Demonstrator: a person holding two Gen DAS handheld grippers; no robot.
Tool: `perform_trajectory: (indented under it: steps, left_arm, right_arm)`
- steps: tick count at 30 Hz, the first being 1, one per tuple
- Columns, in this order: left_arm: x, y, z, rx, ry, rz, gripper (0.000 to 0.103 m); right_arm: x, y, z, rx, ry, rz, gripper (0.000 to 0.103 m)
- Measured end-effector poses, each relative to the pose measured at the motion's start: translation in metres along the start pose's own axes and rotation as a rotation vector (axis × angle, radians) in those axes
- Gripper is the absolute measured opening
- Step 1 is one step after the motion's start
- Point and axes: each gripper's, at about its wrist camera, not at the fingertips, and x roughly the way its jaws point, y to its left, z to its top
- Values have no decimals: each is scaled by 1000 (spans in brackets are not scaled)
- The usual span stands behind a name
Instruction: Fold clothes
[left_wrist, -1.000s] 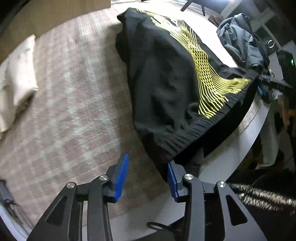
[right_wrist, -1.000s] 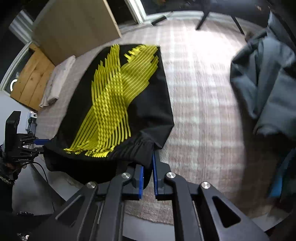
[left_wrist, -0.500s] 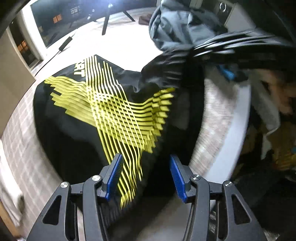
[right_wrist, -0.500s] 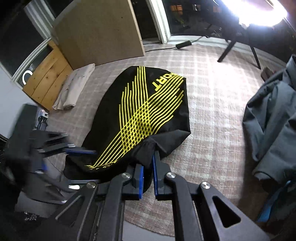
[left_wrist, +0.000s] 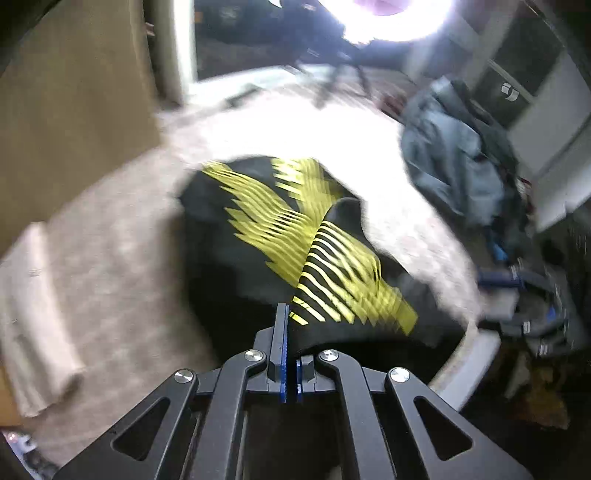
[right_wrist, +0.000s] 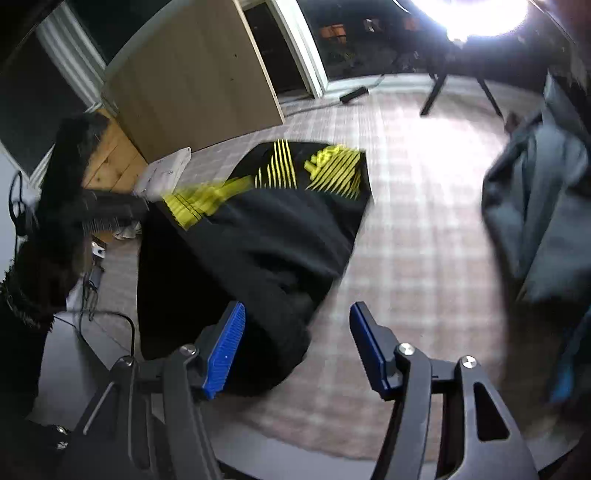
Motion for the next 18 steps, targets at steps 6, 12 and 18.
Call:
perform_trajectory:
  steps: [6,12,18]
  left_arm:
    - [-42,54,-16,-85,-55,66,2]
    - [-55,84,-37,-134,-51,69,2]
    - [-58,100,-48,-143,-41,64,2]
  right_arm:
    - [43,26,-37,39,72,48,58]
    - [80,52,-62,49,123,70,58]
    - [103,61,-55,2,123,3,9]
